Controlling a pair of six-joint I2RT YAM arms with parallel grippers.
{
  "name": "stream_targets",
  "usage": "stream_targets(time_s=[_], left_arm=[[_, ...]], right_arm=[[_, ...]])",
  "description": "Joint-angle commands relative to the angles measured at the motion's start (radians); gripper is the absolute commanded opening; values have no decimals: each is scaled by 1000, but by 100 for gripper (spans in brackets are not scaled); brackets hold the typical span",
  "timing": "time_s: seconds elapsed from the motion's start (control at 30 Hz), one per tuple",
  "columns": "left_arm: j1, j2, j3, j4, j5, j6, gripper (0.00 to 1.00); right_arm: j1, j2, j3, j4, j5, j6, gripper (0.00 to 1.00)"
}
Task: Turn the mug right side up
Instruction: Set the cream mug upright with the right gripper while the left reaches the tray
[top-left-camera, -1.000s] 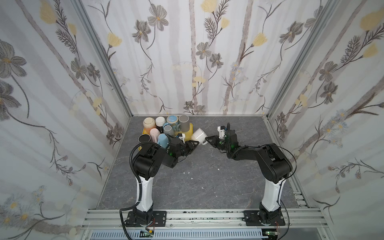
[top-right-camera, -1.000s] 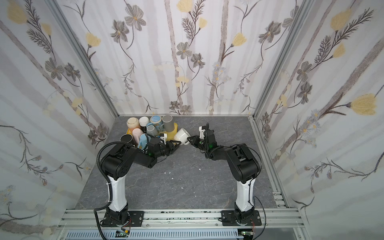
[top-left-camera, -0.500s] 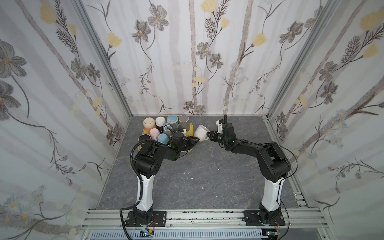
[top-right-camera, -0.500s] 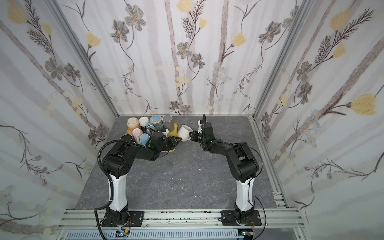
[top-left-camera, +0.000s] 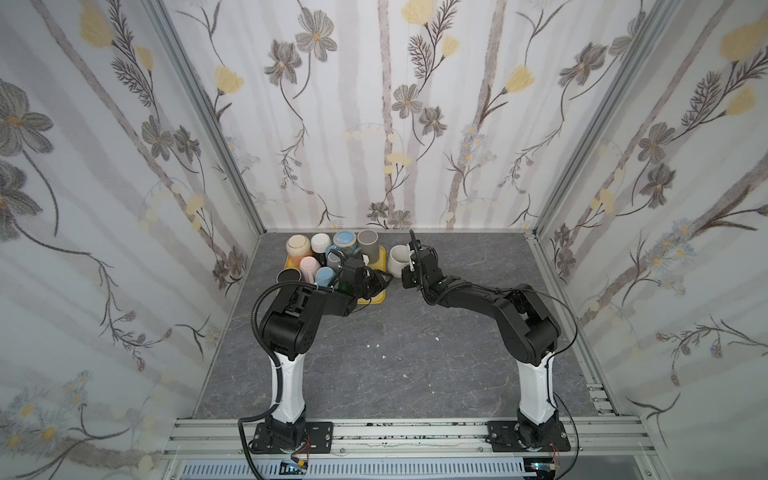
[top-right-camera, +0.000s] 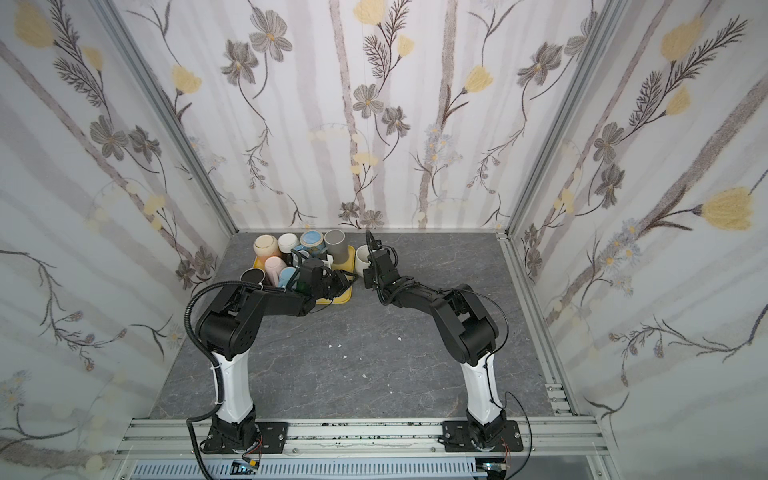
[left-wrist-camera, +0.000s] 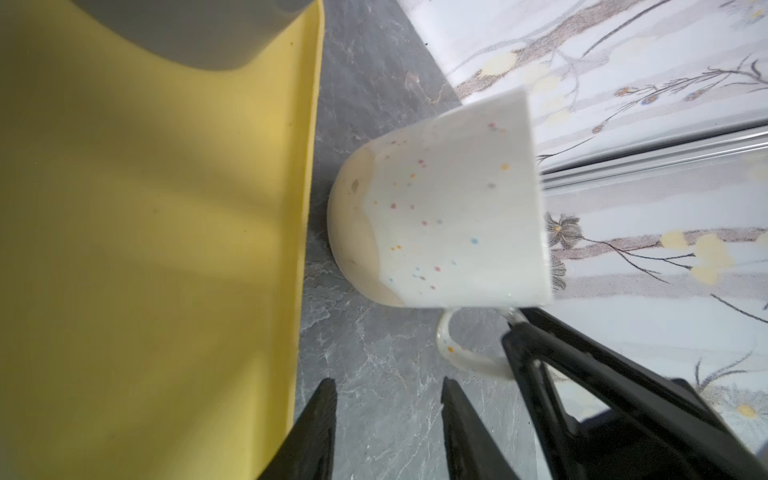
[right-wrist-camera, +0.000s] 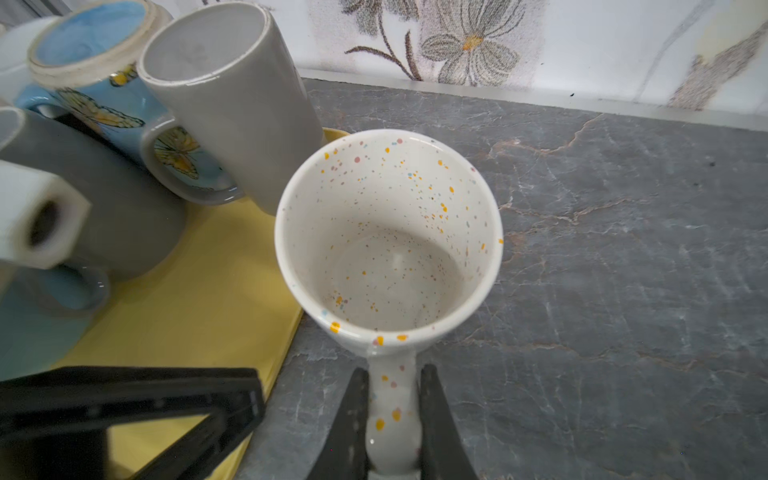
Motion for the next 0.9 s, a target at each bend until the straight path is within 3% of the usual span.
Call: stream_targets(time_s=[0.0, 0.47, 0.67, 0.87], left_arm=[[3, -59, -20, -47, -33, 49, 40], [22, -471, -188, -337, -167, 234, 41], [64, -683, -241, -522, -277, 340, 44], [167, -821, -284, -661, -350, 424, 49]], right_arm=[[5, 39, 48, -84, 137, -63, 0], [-17, 184, 287, -164, 150, -117, 0], [-22, 168, 288, -162, 123, -107, 21], [-21, 155, 288, -175, 78, -86, 37]])
